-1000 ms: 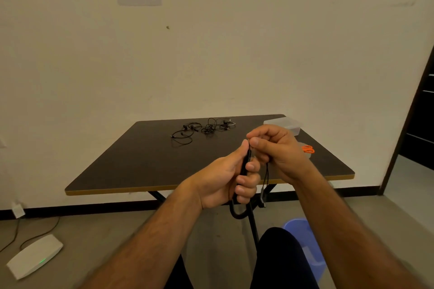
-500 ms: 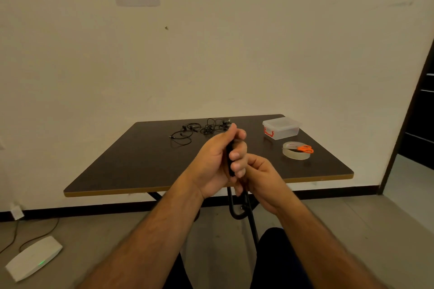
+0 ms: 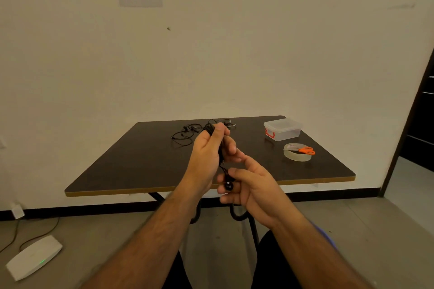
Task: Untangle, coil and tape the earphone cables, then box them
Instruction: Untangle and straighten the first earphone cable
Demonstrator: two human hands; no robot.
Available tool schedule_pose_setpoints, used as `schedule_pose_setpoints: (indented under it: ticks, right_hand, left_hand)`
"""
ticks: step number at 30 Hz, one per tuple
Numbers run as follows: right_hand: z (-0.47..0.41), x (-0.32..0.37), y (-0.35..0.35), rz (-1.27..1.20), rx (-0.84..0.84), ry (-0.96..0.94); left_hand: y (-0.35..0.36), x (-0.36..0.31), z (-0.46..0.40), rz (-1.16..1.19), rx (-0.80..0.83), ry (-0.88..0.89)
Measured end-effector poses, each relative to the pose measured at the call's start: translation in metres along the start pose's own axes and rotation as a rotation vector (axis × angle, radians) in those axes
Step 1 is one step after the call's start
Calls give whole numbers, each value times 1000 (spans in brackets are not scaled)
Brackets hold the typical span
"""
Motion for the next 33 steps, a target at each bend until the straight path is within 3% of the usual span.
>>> schedule_pose_setpoints:
  ticks: [7,13,18,22,25,29,33]
  right_hand:
    - [-2,10,4,-64,-116,-1]
    - [-4,9,8,248,-220,-24]
    - [-5,7,6,577,-310,-54]
    - [-2,8,6,726,-236,-30]
    - [0,18,0,739,-200,-120]
    - [-7,34,-28,643,-371,-227]
    - [-21,23,-34,520,-66,-33]
  left_hand:
    - [-11,18,8,185,-69,-173]
    - [-14,36,17,407,-74,-308]
    - [-10,38,20,230,47,-311]
    - [-11,36,16,245,-50,-311]
    - [-18,34,9,338,-87,-328]
    - [-22,32,10,486,86,-441]
    - [-11,31,14,482,330,-551]
Point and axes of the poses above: each hand's wrist, its own z-axis away from the middle knuckle, its own y-axis out of the palm, x = y × z, the point moved 4 cm from there along -z, towards the middle knuckle, and after that the axes turned 7 degrees about z, right-handed, at the moved point
